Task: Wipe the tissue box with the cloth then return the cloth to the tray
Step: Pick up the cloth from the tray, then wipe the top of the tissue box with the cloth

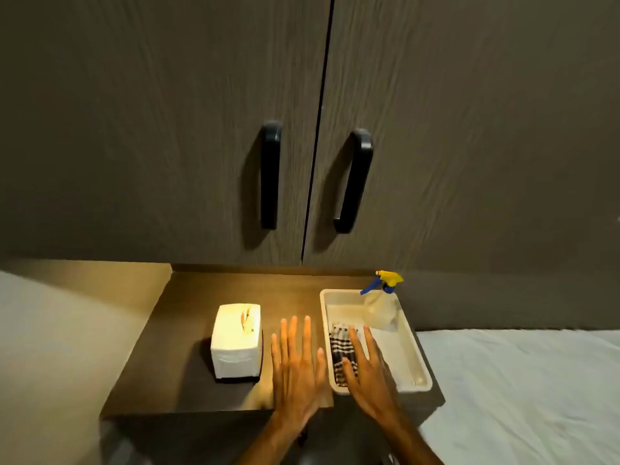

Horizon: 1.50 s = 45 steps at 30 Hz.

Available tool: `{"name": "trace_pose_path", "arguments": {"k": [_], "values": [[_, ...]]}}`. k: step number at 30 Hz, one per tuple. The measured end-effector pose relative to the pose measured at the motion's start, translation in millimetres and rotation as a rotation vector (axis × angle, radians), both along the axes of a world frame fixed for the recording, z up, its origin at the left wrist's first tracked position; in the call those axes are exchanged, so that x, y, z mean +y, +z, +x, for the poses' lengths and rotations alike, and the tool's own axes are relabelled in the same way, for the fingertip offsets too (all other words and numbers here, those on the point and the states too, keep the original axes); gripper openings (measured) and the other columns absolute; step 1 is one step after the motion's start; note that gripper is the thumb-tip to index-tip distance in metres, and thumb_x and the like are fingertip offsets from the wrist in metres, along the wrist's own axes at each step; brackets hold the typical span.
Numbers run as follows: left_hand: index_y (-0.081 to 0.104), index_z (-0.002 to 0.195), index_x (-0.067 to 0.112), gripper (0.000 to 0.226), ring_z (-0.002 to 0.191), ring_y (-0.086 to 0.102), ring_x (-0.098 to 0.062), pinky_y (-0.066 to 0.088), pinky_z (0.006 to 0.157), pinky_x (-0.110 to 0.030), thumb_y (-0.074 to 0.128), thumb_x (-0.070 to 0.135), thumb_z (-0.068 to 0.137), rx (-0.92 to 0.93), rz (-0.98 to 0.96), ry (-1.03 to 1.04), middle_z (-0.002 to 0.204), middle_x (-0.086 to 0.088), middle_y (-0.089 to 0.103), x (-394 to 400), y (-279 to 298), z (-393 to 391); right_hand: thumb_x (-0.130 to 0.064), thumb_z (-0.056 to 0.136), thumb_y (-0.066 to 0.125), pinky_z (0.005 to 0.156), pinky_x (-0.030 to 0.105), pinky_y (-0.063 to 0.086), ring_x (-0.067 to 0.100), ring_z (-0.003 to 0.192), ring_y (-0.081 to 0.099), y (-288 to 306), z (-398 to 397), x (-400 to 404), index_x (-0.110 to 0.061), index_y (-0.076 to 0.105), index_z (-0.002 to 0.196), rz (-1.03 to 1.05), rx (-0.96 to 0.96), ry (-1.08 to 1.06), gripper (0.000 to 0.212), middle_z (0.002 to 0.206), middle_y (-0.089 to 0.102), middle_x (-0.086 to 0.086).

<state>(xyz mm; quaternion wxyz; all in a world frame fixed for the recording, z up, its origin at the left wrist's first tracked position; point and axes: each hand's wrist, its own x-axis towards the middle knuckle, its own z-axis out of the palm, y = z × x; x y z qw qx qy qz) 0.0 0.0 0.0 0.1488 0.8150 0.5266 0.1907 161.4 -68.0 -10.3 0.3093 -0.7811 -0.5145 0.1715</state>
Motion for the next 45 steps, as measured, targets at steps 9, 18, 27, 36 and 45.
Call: {"name": "trace_pose_path", "arguments": {"k": [9, 18, 27, 36, 45], "values": [[0.040, 0.152, 0.020, 0.071, 0.142, 0.042, -0.038, -0.002, 0.119, -0.048, 0.011, 0.058, 0.099, 0.229, -0.259, 0.075, 0.157, -0.014, 0.040, 40.5, -102.2, 16.9, -0.065, 0.097, 0.045, 0.122, 0.051, 0.031, 0.025, 0.158, 0.021, -31.6, 24.6, 52.2, -0.033, -0.004, 0.164, -0.571, -0.162, 0.143, 0.089, 0.174, 0.004, -0.003], [0.029, 0.156, 0.026, 0.073, 0.151, 0.002, -0.027, 0.017, 0.116, -0.052, 0.029, 0.066, 0.096, 0.248, -0.109, 0.066, 0.164, -0.006, 0.027, 30.2, -120.2, 12.8, -0.059, 0.093, 0.058, 0.116, 0.044, 0.043, 0.022, 0.147, 0.040, -31.1, 18.5, 67.4, -0.033, 0.017, 0.161, -0.568, -0.275, 0.079, 0.083, 0.167, 0.024, -0.003], [0.009, 0.160, 0.025, 0.064, 0.142, 0.042, -0.022, 0.027, 0.121, -0.042, 0.028, 0.048, 0.103, -0.100, 0.033, -0.058, 0.166, 0.002, 0.023, 29.0, -65.1, -13.8, -0.032, 0.096, 0.068, 0.110, 0.041, 0.047, 0.026, 0.123, 0.062, 6.0, 20.6, 65.0, -0.019, 0.060, 0.136, -0.284, -0.167, -0.164, 0.043, 0.137, 0.063, 0.004], [0.056, 0.132, 0.004, 0.046, 0.125, 0.056, -0.034, 0.048, 0.107, -0.046, 0.032, 0.030, 0.102, -0.145, 0.189, 0.190, 0.135, -0.020, 0.062, 112.9, 6.0, -134.2, -0.051, 0.100, 0.047, 0.097, 0.035, 0.057, 0.013, 0.104, 0.064, 53.8, -122.3, 102.1, -0.029, 0.063, 0.129, 0.240, -0.037, -0.055, 0.039, 0.123, 0.064, -0.004], [0.056, 0.137, 0.007, 0.050, 0.116, 0.066, -0.028, 0.050, 0.104, -0.040, 0.033, 0.033, 0.101, -0.050, 0.027, -0.004, 0.129, -0.016, 0.067, 150.2, -37.5, -167.6, -0.043, 0.103, 0.040, 0.123, 0.019, 0.014, 0.020, 0.139, 0.047, 24.3, -211.5, 157.8, -0.019, 0.053, 0.148, 0.201, -0.286, 0.216, 0.053, 0.151, 0.054, 0.002]]}}
